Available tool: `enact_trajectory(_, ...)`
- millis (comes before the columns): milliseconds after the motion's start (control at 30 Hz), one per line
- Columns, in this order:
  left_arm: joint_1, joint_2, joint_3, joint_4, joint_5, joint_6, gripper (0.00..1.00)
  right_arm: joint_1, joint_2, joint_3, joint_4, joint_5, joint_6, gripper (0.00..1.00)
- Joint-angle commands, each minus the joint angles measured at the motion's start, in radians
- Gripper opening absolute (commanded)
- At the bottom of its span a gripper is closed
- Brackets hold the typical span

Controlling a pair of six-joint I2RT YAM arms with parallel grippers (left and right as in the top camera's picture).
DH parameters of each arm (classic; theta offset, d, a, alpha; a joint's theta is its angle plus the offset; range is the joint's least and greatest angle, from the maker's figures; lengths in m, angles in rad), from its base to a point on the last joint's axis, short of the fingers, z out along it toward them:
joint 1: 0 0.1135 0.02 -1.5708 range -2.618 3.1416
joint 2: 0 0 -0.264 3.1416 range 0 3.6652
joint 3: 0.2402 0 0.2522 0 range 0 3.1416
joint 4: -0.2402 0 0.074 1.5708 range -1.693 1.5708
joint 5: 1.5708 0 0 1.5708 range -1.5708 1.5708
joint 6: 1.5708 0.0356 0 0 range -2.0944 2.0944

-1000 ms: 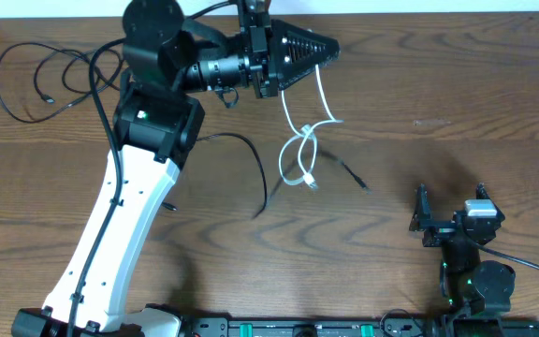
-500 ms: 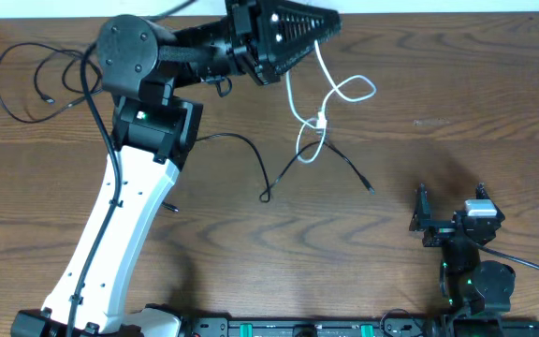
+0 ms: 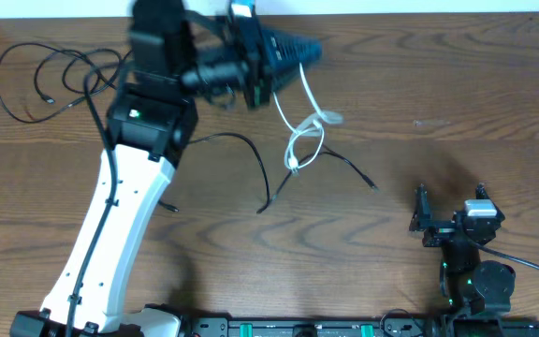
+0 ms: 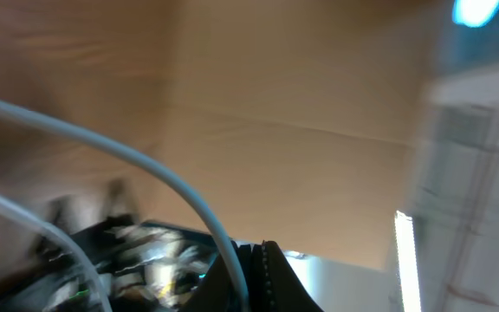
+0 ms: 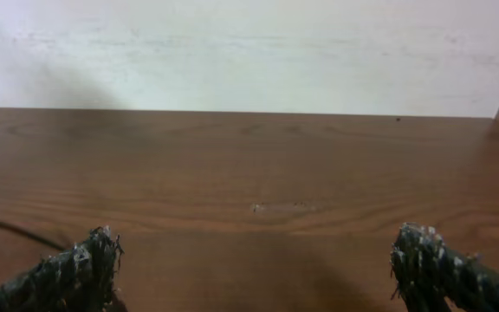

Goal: Untangle cables

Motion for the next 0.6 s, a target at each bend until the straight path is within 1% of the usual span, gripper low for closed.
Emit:
enact_trajectory(0, -0.064, 0.006, 0.005, -0.256, -0.217, 0.4, 0.08, 0.012, -0.003, -0.002, -0.004, 0.001, 0.014, 0.99)
enact_trajectory(133, -0.148, 0.021, 0.005, -0.436, -0.439, 0.51, 0.08, 0.012, -0.003, -0.002, -0.004, 0.001, 0.014, 0.99)
enact_trajectory(233, -0.232, 0.04, 0.005, -0.507, -0.556, 0.528, 0.08, 0.012, -0.003, -0.002, -0.004, 0.001, 0.014, 0.99)
enact_trajectory(367, -0.351, 0.087, 0.005, -0.514, -0.607, 0.529, 0.08, 0.012, -0.003, -0.002, -0.004, 0.001, 0.014, 0.99)
enact_trajectory(433, -0.412, 0.121, 0.005, -0.516, -0.673, 0.533, 0.08, 0.012, -0.003, -0.002, -0.004, 0.001, 0.013, 0.99)
enact_trajectory(500, -0.452, 0.153, 0.005, -0.515, -0.715, 0.552, 0.08, 0.012, -0.003, -0.002, -0.004, 0.001, 0.014, 0.99)
enact_trajectory(567, -0.479, 0.185, 0.005, -0.508, -0.713, 0.58, 0.08, 0.012, -0.003, -0.002, -0.004, 0.001, 0.014, 0.99)
